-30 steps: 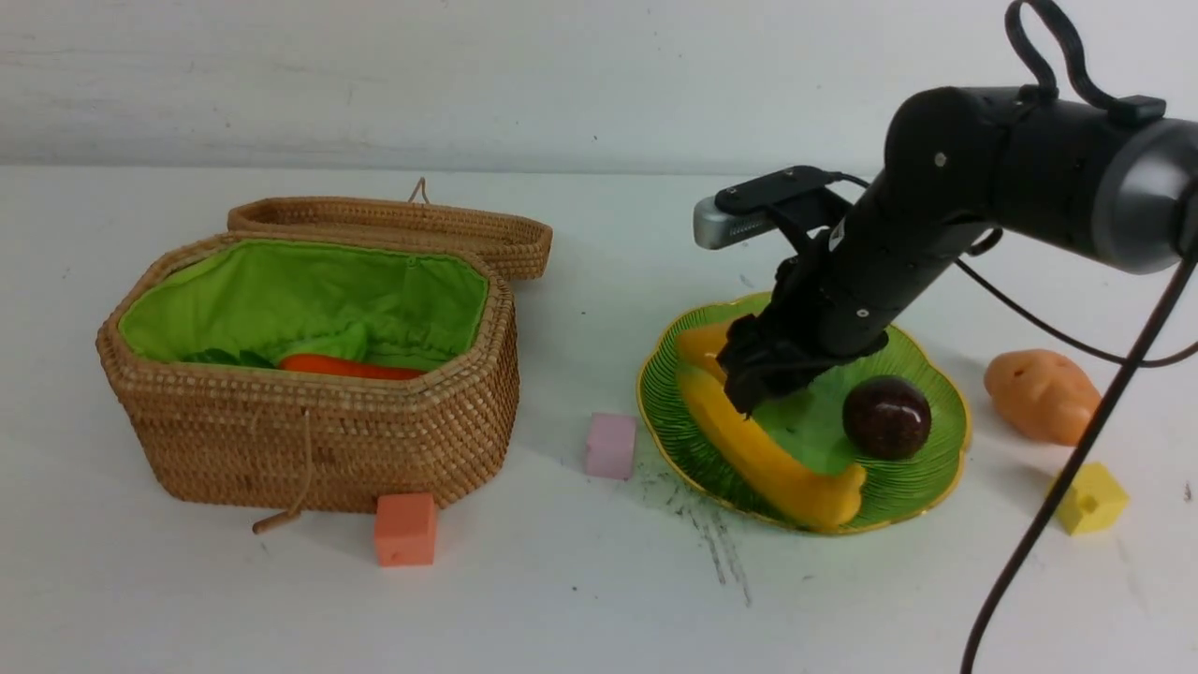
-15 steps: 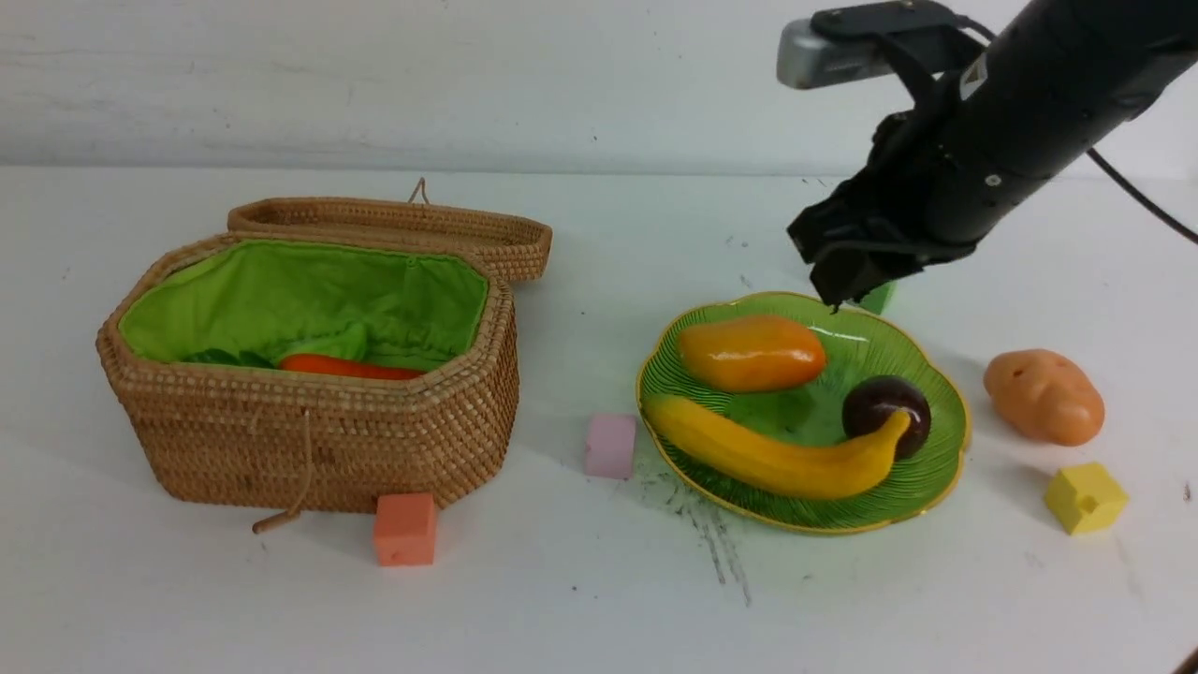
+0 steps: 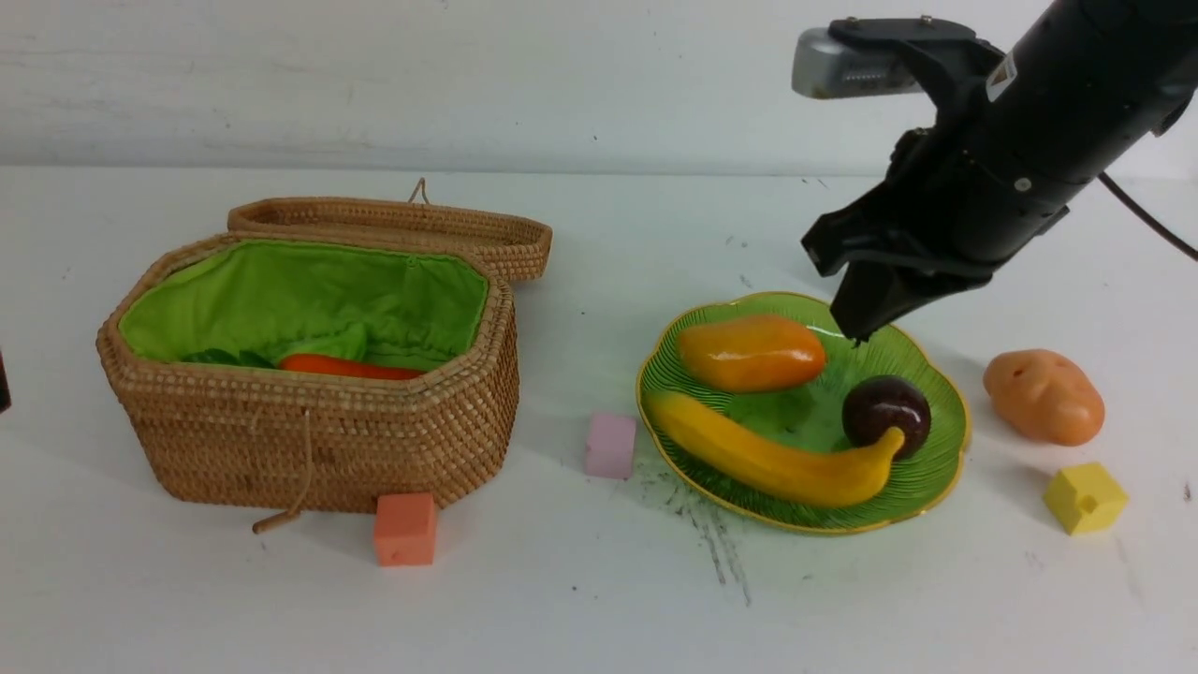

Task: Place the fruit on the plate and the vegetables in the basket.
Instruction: Use the right arm to grab a potato and put it into the left basket

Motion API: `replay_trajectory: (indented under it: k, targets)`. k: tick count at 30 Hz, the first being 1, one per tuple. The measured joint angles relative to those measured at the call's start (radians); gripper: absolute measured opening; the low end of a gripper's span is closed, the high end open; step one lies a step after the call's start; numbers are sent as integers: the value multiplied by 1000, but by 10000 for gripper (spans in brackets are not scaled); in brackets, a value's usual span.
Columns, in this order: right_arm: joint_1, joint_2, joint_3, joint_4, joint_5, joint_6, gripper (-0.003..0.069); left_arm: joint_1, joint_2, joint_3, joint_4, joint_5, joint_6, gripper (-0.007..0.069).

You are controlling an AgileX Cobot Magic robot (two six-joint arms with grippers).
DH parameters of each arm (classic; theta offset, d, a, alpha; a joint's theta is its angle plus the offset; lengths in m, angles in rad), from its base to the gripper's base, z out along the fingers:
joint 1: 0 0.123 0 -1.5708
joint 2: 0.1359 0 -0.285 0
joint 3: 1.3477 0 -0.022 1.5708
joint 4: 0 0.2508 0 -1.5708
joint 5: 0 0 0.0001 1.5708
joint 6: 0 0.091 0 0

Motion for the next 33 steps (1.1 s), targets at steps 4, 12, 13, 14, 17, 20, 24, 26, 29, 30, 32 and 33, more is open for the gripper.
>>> replay_trajectory:
  k: [4,12,13,14,17,20,24,26,29,30,32,33]
  targets:
    - [0,-5,0,0,4,10,1,0,0,0,-39,-8,0,78]
    - [0,-9,0,-15,6,23,4,0,0,0,-83,-9,1,78]
    - [0,-9,0,-25,6,23,4,0,0,0,-83,-9,1,78]
    - [0,-9,0,-27,6,23,5,0,0,0,-84,-12,1,78]
    - [0,-9,0,-39,6,24,6,0,0,0,-84,-16,1,78]
    - [0,-9,0,-43,6,31,6,0,0,0,-84,-16,1,78]
    - [-13,-9,0,-56,6,44,9,0,0,0,-93,-16,1,78]
    - [-35,-9,0,-57,6,45,12,0,0,0,-112,-16,4,78]
    - [-100,-9,0,-61,6,45,15,0,0,0,-158,-16,36,78]
    - [-129,-9,0,-66,6,45,16,0,0,0,-180,-16,52,78]
    - [-171,-9,0,-69,6,49,20,0,0,0,-216,-16,89,78]
    - [-214,-8,0,-70,6,54,24,0,0,0,-254,-17,129,78]
